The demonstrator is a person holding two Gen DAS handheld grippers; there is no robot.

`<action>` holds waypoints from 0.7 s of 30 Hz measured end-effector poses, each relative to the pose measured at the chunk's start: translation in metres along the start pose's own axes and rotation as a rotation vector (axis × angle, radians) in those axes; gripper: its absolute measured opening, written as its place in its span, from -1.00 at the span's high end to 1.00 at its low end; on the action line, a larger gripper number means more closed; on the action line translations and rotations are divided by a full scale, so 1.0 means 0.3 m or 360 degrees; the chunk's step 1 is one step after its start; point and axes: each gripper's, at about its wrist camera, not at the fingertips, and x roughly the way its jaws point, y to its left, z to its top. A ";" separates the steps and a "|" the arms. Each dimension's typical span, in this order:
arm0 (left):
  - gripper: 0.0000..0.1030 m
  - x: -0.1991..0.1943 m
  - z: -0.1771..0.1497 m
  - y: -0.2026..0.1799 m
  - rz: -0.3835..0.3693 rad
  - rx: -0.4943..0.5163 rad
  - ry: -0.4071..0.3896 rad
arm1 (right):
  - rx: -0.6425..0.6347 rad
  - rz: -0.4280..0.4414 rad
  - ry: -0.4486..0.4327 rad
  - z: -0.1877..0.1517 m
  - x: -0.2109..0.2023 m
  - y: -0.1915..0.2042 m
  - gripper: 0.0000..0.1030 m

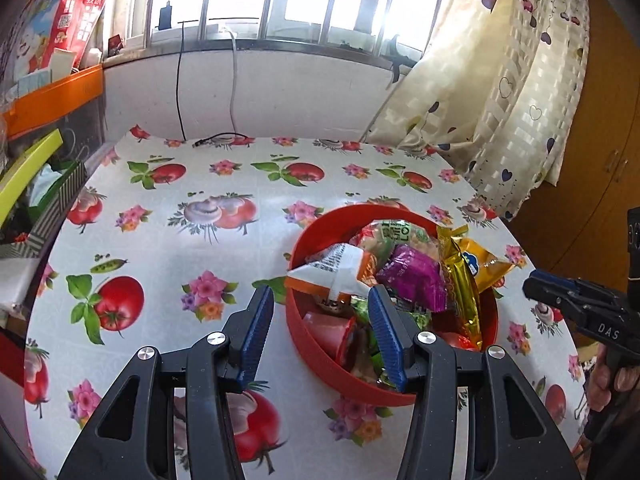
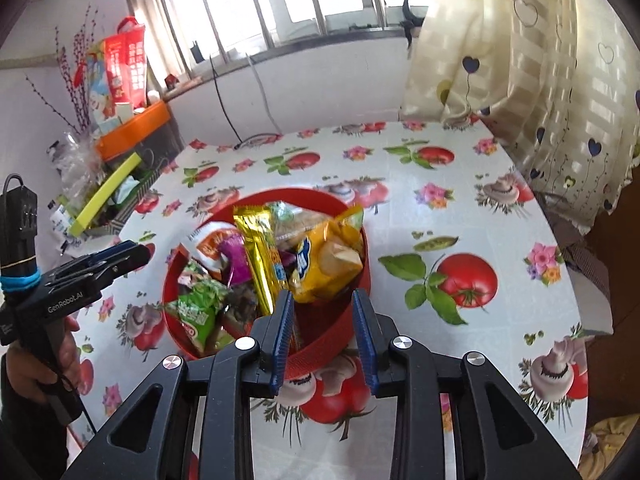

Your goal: Organize snacks

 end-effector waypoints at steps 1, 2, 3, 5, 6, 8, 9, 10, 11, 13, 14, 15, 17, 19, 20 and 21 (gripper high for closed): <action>0.02 0.000 0.005 0.004 0.0002 0.0002 -0.0002 | -0.0007 -0.0005 -0.0014 0.007 -0.003 0.000 0.45; 0.02 0.001 0.009 0.008 0.0004 0.0003 -0.0004 | -0.0009 -0.0010 -0.0023 0.013 -0.005 -0.001 0.45; 0.02 0.002 0.016 0.012 0.0009 0.0006 -0.0010 | -0.0007 -0.0010 -0.0027 0.021 -0.005 -0.005 0.45; 0.02 0.004 0.025 0.018 0.0019 0.0010 -0.0019 | 0.0011 -0.0009 -0.0021 0.042 0.001 -0.018 0.45; 0.02 0.007 0.030 0.021 0.0024 0.0014 -0.0021 | 0.0013 -0.0010 -0.0018 0.049 0.004 -0.021 0.45; 0.02 0.014 0.038 0.025 0.0030 0.0028 -0.0021 | 0.0012 0.0007 -0.0008 0.065 0.012 -0.025 0.45; 0.02 0.019 0.042 0.026 0.0031 0.0033 -0.0022 | 0.0007 0.0011 -0.0004 0.072 0.016 -0.024 0.45; 0.02 0.023 0.044 0.028 0.0031 0.0035 -0.0021 | -0.0007 0.0007 -0.0001 0.080 0.021 -0.021 0.45; 0.02 0.029 0.048 0.030 0.0034 0.0037 -0.0020 | -0.0020 0.0002 -0.0002 0.085 0.024 -0.016 0.46; 0.02 0.039 0.055 0.032 0.0038 0.0044 -0.0019 | -0.0054 -0.0002 0.0006 0.100 0.035 -0.006 0.50; 0.02 0.045 0.059 0.034 0.0039 0.0048 -0.0017 | -0.0072 -0.0005 0.0012 0.108 0.041 -0.001 0.52; 0.02 0.052 0.063 0.035 0.0042 0.0052 -0.0014 | -0.0084 -0.0007 0.0018 0.112 0.046 0.001 0.54; 0.02 0.062 0.072 0.035 0.0045 0.0063 -0.0009 | -0.0119 -0.0007 0.0039 0.130 0.063 0.006 0.56; 0.02 0.071 0.082 0.036 0.0050 0.0082 -0.0006 | -0.0139 -0.0003 0.0055 0.145 0.080 0.004 0.58; 0.02 0.076 0.087 0.038 0.0054 0.0090 -0.0004 | -0.0144 0.0001 0.0063 0.154 0.089 0.001 0.59; 0.02 0.087 0.098 0.045 0.0055 0.0097 0.0003 | -0.0145 0.0006 0.0071 0.163 0.097 -0.002 0.61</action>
